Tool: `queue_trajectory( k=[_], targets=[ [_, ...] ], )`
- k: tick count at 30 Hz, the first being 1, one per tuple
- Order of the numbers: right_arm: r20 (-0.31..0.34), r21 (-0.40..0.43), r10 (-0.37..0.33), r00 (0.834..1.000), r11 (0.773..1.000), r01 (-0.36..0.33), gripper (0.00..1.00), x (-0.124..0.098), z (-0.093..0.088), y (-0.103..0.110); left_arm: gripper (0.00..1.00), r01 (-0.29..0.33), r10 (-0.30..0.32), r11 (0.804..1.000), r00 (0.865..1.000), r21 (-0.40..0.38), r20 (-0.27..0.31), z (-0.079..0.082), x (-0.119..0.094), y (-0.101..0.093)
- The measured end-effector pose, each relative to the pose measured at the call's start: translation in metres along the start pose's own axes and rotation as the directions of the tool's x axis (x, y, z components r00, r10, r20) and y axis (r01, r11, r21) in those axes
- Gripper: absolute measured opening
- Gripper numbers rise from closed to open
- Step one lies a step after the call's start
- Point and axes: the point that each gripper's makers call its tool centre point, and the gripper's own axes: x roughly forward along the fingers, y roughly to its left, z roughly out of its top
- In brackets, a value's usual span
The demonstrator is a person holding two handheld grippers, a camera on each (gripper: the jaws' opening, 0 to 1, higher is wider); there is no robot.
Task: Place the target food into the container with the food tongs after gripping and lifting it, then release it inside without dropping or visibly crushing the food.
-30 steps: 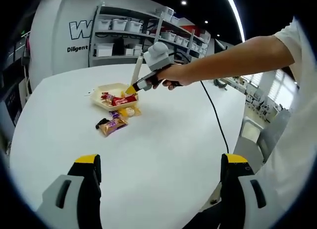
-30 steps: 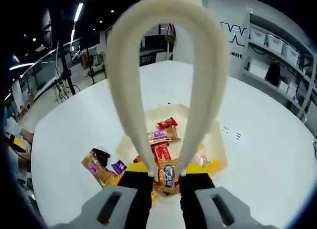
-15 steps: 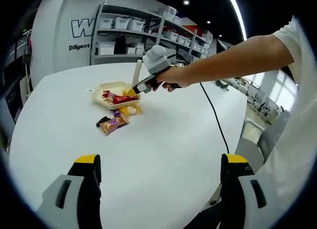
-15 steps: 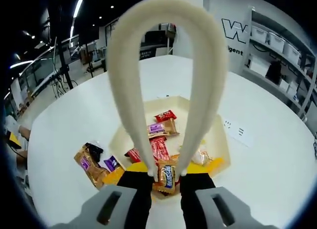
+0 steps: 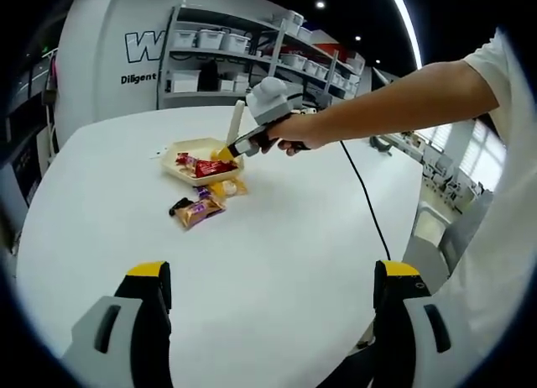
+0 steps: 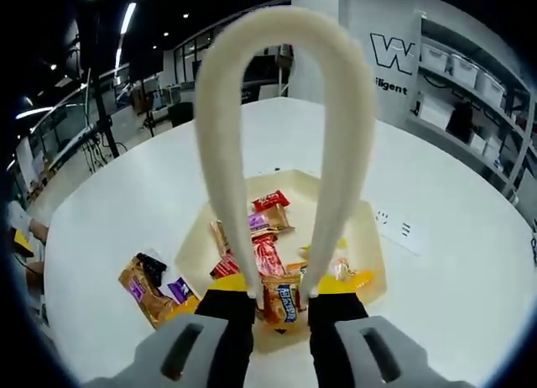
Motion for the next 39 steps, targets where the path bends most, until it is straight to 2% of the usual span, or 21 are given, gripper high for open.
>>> queue_trajectory(
  k=[12,19,23,33,39],
  targets=[
    [0.055,0.015,0.002,0.998,1.000,-0.003,0.16,-0.018,0.012,-0.005,0.99,0.007,-0.007,1.000,1.000,0.009,0.004,0.002,0.000,-0.004],
    [0.104,0.019,0.054,0.993,0.998,-0.056,0.16,-0.038,0.016,0.011,0.99,0.007,-0.007,1.000,1.000,0.015,0.010,0.003,-0.002,-0.005],
    [0.106,0.017,0.078,0.991,0.997,-0.081,0.16,-0.044,0.011,0.021,0.99,0.010,-0.010,1.000,1.000,0.018,0.013,0.004,-0.002,-0.007],
    [0.120,-0.021,0.190,0.974,0.982,-0.189,0.16,-0.053,-0.008,0.060,0.99,0.014,-0.014,1.000,1.000,0.019,0.019,0.002,-0.005,-0.012],
    [0.082,-0.058,0.231,0.969,0.972,-0.227,0.16,-0.047,-0.027,0.078,0.99,0.012,-0.013,1.000,1.000,0.015,0.019,-0.001,-0.006,-0.013]
  ],
)
